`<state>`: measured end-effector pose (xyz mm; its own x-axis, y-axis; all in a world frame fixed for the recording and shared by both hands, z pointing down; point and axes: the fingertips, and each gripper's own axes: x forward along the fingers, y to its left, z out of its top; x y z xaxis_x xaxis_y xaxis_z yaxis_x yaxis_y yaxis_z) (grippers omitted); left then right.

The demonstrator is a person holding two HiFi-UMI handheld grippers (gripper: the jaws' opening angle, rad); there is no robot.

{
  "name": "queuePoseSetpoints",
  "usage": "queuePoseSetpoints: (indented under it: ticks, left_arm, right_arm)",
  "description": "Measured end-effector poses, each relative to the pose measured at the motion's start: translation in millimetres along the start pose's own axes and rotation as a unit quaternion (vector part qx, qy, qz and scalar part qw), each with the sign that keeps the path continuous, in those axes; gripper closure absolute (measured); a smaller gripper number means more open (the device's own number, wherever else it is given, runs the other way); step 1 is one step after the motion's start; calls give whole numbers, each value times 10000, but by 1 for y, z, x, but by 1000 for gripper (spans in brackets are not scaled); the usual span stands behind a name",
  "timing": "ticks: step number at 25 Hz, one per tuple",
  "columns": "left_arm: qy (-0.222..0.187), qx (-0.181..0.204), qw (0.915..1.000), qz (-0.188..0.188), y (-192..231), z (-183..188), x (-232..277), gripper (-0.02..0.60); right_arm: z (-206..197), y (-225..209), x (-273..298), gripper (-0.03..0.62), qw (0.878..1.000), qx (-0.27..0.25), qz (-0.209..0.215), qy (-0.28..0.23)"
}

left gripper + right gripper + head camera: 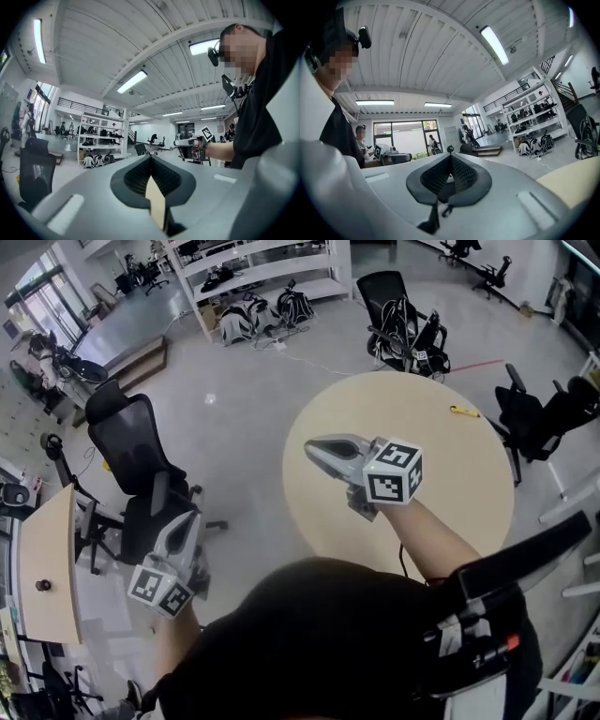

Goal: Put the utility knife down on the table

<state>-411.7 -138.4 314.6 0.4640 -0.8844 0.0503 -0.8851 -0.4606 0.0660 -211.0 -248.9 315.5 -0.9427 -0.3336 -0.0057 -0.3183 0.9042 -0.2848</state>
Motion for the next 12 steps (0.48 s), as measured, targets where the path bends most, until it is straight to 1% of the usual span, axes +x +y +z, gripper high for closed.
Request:
queuePoseSetpoints:
  ticks: [4,8,12]
  left_arm:
    - [-57,-125,9999,-83,14,-14,-17,581]
    - [-148,-187,9996,-131,20,-16,-15,581]
    - [-204,-271,9993,-159,16,-16,-9,581]
  right_arm:
    - [-18,14,24,582,9997,64,40,227]
    - [-21,22,39,582,9992,-38,149,377]
    - [-20,20,38,582,9985,-152,188,481]
